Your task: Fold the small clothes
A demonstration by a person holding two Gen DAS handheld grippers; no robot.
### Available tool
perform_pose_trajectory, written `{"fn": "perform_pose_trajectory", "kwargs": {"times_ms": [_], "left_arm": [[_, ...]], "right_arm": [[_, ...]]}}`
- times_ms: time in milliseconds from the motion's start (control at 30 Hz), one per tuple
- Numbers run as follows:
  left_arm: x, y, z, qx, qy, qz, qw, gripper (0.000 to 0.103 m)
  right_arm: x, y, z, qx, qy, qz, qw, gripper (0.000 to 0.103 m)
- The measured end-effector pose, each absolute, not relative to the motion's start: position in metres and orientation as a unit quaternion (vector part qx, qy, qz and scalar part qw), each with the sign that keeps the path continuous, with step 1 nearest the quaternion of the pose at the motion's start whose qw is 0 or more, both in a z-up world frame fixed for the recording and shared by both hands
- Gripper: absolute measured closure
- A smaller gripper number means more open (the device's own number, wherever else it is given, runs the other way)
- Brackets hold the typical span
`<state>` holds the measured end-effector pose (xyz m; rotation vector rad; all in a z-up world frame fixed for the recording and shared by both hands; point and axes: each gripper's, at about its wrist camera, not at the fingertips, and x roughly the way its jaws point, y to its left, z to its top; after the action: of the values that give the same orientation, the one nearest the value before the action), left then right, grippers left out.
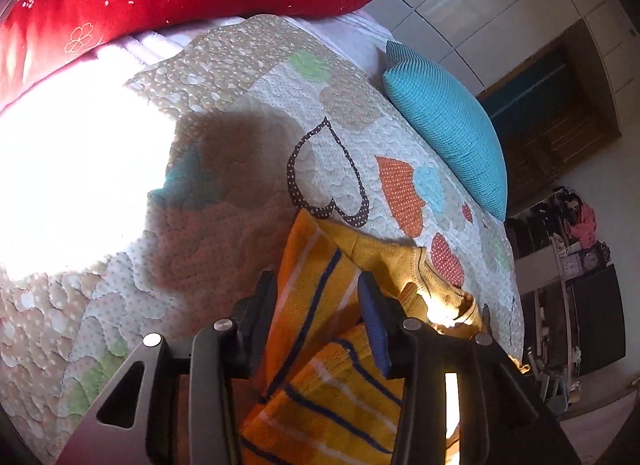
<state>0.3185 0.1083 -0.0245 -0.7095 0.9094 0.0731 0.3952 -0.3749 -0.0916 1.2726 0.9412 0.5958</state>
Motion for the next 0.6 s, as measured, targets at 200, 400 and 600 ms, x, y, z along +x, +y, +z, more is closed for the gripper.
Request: {"fn": "perform_pose_trajectory", "kwargs": {"times_ms": [200,400,600], "left_arm": [[0.285,0.105,-0.027,-0.296,0.446,0.033,0.844,0.055],[0.254,0.102,-0.024,-0.258,0.451,0.041,0.853,0.052],[0.246,0.079,-0.014,-0.206,0.453,0.033,0.867,0.051]], "right_arm": [[0.392,-0.384,-0.094,0.607,0.436,0.229,0.624,0.037],[0.393,-0.358,-0.044,0.491,0.48,0.231,0.689,0.035],[0.378,-0.344,-0.021,0.475,0.458,0.268,0.702,0.025]]}}
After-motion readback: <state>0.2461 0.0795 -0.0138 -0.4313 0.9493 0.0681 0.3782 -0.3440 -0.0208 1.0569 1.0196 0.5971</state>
